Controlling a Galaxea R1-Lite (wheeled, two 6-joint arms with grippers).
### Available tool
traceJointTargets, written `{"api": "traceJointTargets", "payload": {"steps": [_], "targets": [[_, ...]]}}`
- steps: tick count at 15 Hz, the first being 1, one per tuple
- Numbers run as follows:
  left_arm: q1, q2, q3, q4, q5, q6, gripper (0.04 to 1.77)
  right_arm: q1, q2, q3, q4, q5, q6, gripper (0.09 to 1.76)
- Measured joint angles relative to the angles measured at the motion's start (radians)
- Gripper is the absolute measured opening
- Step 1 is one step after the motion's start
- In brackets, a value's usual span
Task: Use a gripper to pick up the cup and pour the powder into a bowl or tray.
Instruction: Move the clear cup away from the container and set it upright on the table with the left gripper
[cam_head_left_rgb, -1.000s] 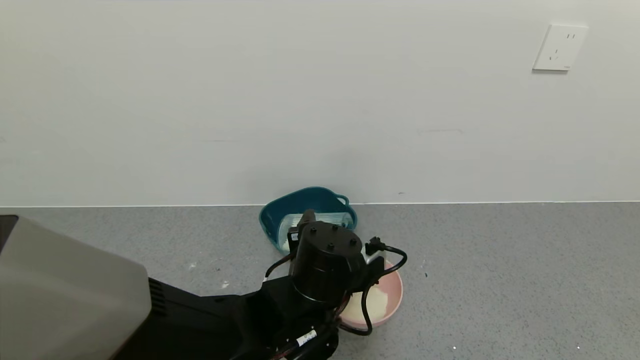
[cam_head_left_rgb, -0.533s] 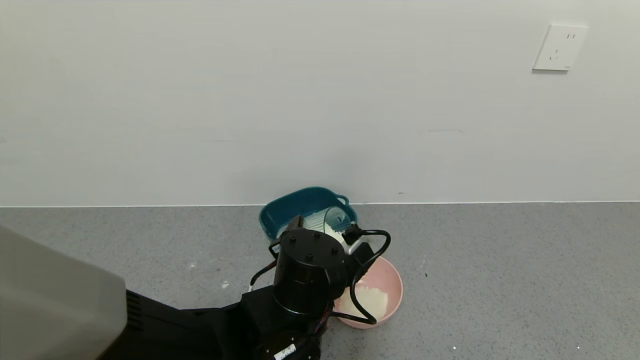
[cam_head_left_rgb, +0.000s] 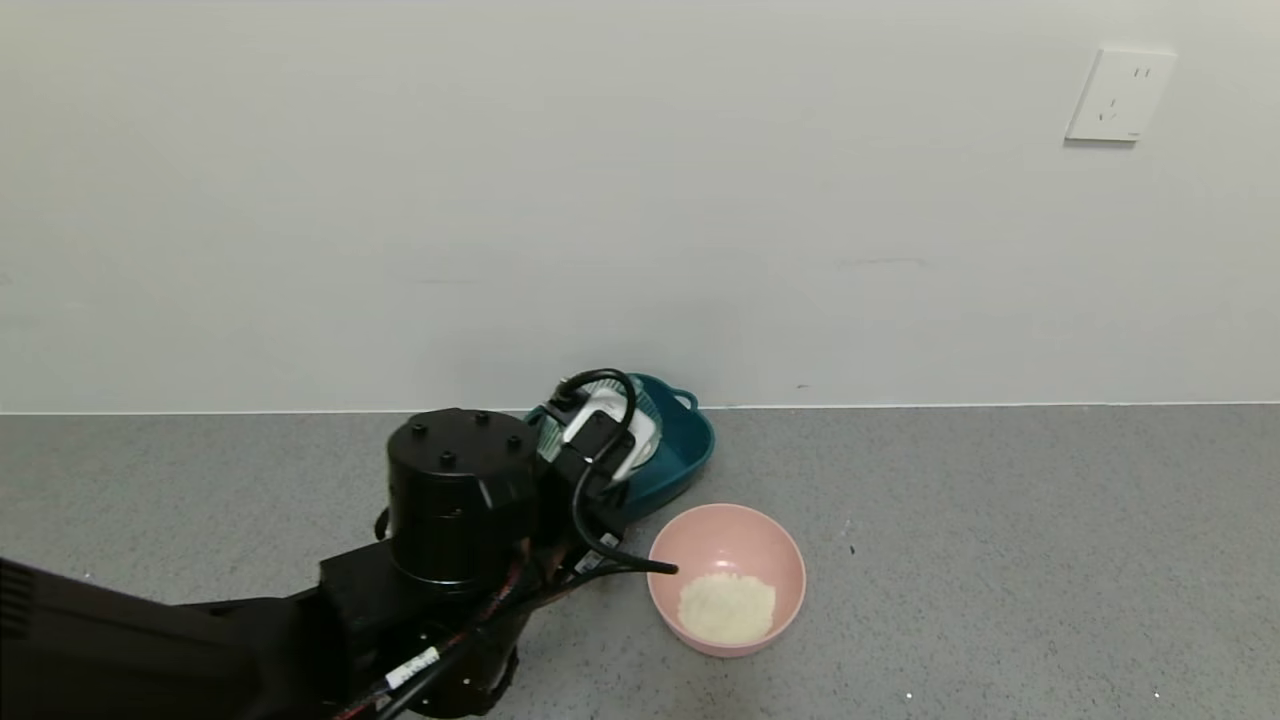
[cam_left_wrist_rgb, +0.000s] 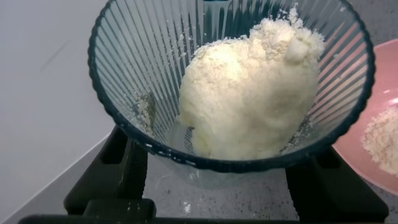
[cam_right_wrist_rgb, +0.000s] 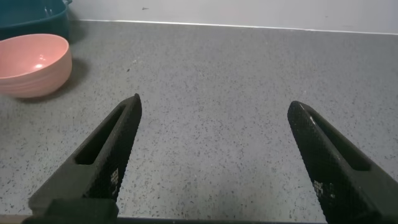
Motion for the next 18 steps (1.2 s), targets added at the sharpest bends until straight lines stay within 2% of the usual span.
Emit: {"api": "traceJointTargets", "payload": {"steps": [1,4,5,7,9,11,13,18], "targets": [[0.037,-0.027,0.022,0.000,-0.074,-0.034,1.26,0.000,0.000,0.000,0.000,0.000,0.000,1.71],[0.186,-0.121,0.067,0.002,-0.353,-0.130,1.26,0.000,0.000,0.000,0.000,0.000,0.000,1.71],[0.236,-0.152,0.078,0.002,-0.418,-0.193,1.26,0.000,0.000,0.000,0.000,0.000,0.000,1.71],[0.312,-0.198,0.090,0.001,-0.494,-0.249,1.26,0.000,0.000,0.000,0.000,0.000,0.000,1.71],[0.391,-0.229,0.100,0.001,-0.581,-0.262,1.26,0.000,0.000,0.000,0.000,0.000,0.000,1.71],[0.463,-0.244,0.109,0.000,-0.615,-0.310,1.26,0.000,0.000,0.000,0.000,0.000,-0.001,1.71],[0.516,-0.246,0.119,0.000,-0.617,-0.349,1.26,0.000,0.000,0.000,0.000,0.000,0.000,1.71],[0.590,-0.179,0.121,-0.016,-0.613,-0.440,1.26,0.000,0.000,0.000,0.000,0.000,0.000,1.71]]}}
